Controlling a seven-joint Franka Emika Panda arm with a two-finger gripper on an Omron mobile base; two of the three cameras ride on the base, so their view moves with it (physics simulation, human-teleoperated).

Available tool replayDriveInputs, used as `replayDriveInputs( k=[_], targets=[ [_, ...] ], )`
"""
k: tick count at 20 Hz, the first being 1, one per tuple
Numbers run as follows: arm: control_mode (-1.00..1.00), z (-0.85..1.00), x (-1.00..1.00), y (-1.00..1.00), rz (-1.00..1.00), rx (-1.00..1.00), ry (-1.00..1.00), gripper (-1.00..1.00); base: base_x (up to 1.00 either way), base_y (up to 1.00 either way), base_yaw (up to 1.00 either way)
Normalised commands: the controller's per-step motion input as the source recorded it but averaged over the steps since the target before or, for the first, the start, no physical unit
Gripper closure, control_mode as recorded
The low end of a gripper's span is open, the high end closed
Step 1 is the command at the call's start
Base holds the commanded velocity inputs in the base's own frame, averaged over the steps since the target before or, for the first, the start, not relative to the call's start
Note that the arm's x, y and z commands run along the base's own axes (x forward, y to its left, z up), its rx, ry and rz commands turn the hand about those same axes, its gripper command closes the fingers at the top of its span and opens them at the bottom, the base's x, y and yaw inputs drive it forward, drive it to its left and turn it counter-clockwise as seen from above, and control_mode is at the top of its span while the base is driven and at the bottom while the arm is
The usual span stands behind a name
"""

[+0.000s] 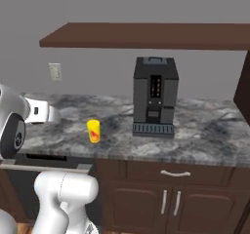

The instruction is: Place the pitcher and cup on the dining counter for serving.

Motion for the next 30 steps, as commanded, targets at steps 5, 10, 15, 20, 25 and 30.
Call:
replayDriveInputs(
  k=[5,10,15,20,25,30],
  targets=[
    [1.0,0.0,0.0,0.0,0.0,0.0,0.0,-1.0,0.29,-0.31,-0.21],
    [1.0,0.0,0.0,0.0,0.0,0.0,0.0,-1.0,0.51,0.0,-0.11],
    [-1.0,0.0,0.12,0.0,0.0,0.0,0.03,-1.0,0.4,0.0,0.0],
    [-1.0,0.0,0.53,0.0,0.0,0.0,0.34,-1.0,0.0,0.0,0.0],
    [-1.0,-0.4,0.75,0.1,-0.04,-0.03,0.39,-1.0,0.0,0.0,0.0],
    [-1.0,-0.96,0.63,0.22,-0.05,-0.09,0.11,-1.0,0.0,0.0,0.0]
  ],
)
